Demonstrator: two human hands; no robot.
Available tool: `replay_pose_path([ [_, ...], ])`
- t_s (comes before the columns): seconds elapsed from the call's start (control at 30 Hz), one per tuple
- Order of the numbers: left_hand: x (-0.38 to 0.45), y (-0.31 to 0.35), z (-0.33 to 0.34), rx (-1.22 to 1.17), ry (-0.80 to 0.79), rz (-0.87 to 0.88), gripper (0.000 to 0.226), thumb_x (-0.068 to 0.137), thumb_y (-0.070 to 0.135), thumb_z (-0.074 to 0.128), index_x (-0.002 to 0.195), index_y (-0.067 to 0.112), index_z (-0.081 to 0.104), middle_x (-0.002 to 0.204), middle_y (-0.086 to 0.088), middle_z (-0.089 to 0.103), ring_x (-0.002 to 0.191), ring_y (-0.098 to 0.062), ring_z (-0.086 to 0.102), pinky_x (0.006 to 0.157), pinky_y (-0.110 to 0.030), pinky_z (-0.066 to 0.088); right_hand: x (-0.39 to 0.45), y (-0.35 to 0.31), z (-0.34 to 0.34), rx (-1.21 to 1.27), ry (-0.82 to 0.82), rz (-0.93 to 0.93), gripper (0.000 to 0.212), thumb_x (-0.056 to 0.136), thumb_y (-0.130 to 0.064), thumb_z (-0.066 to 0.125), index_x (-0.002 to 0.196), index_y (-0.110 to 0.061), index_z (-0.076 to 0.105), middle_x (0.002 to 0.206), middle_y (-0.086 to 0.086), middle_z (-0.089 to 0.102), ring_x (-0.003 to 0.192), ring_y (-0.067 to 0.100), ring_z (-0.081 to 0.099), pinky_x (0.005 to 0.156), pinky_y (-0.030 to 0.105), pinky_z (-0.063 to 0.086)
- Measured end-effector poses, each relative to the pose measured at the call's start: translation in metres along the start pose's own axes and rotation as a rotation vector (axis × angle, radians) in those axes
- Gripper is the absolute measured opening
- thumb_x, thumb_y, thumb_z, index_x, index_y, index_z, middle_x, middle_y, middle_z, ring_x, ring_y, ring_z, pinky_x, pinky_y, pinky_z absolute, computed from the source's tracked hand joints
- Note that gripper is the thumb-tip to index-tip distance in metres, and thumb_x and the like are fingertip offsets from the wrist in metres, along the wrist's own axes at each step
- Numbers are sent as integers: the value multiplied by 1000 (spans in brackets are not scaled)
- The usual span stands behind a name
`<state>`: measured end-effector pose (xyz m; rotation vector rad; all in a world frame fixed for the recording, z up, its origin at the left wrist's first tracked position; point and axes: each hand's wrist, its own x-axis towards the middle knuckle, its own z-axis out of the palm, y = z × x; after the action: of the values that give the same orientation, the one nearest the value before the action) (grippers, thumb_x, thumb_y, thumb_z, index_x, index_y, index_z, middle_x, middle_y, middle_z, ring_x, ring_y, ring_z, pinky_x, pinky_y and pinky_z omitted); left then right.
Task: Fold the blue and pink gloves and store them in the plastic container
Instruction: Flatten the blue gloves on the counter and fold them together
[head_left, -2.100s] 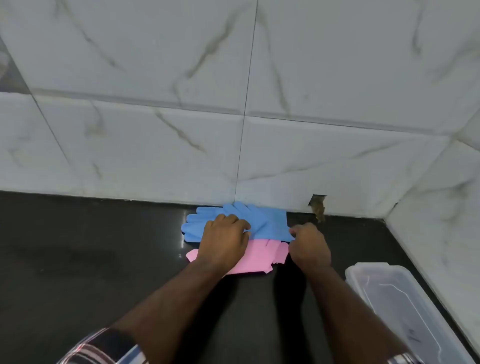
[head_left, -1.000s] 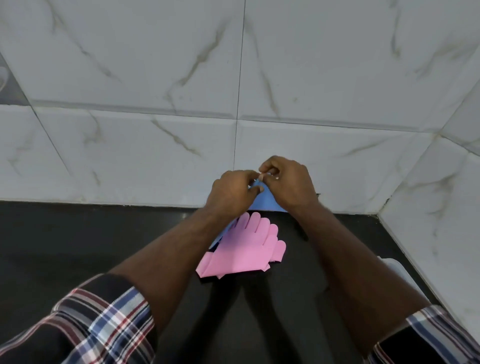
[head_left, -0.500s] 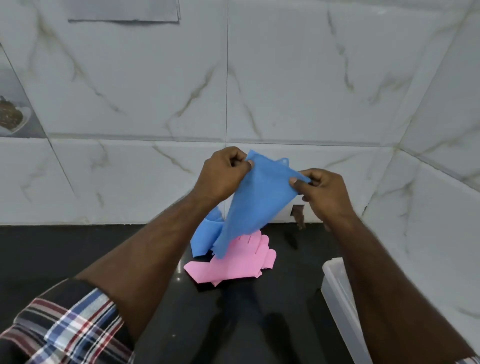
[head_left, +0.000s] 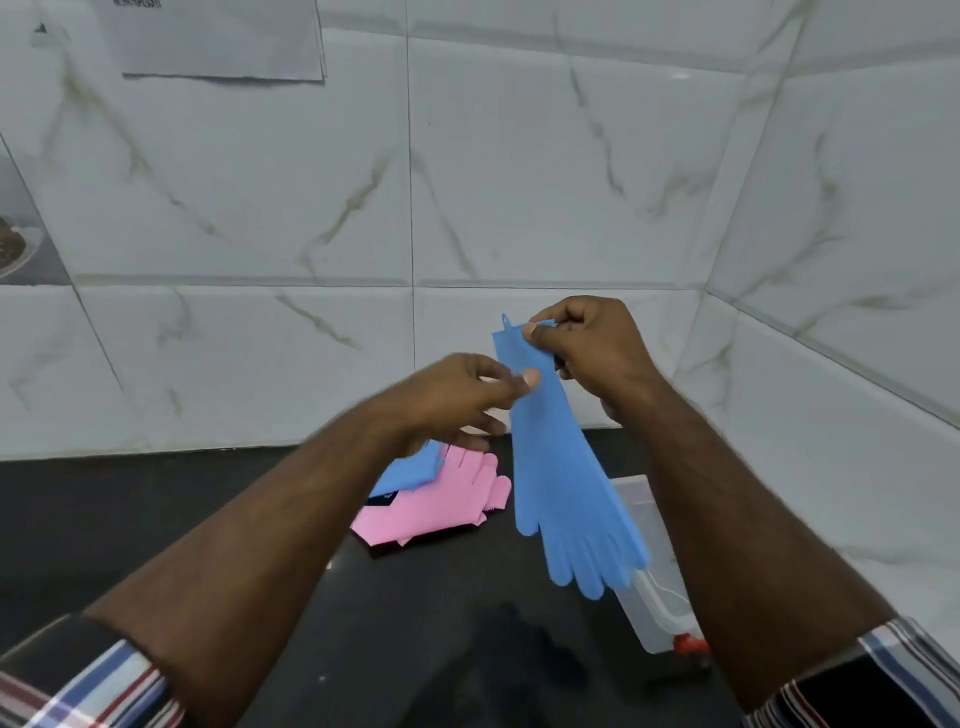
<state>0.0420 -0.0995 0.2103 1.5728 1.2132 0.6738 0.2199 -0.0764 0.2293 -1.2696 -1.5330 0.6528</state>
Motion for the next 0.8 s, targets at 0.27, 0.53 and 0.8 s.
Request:
replay_pose_path([
  [0.27, -9, -17, 11, -250, 225, 63, 23, 104, 15, 48, 119, 12, 64, 106, -15, 74, 87, -30, 75, 70, -43, 63, -32, -6, -6, 268, -220, 73, 19, 97, -13, 58, 112, -14, 69, 101, 8, 76, 87, 18, 73, 79, 30, 58],
  [0.53, -29, -23, 11, -363, 165, 81, 24, 104, 16, 47, 111, 18, 70, 93, -4, 76, 72, -23, 73, 65, -38, 61, -98, 113, 20, 609, -282, 427, 52, 82, -9, 74, 129, -18, 53, 124, 4, 68, 111, 21, 66, 98, 48, 50],
  [0.8, -49, -55, 2, -738, 338, 60, 27, 106, 27, 48, 125, 16, 62, 107, -6, 74, 83, -26, 75, 71, -42, 63, -169, 175, 42, 1047, -525, 674, 47, 70, -20, 86, 109, -2, 69, 113, 24, 66, 103, 40, 65, 93, 59, 50],
])
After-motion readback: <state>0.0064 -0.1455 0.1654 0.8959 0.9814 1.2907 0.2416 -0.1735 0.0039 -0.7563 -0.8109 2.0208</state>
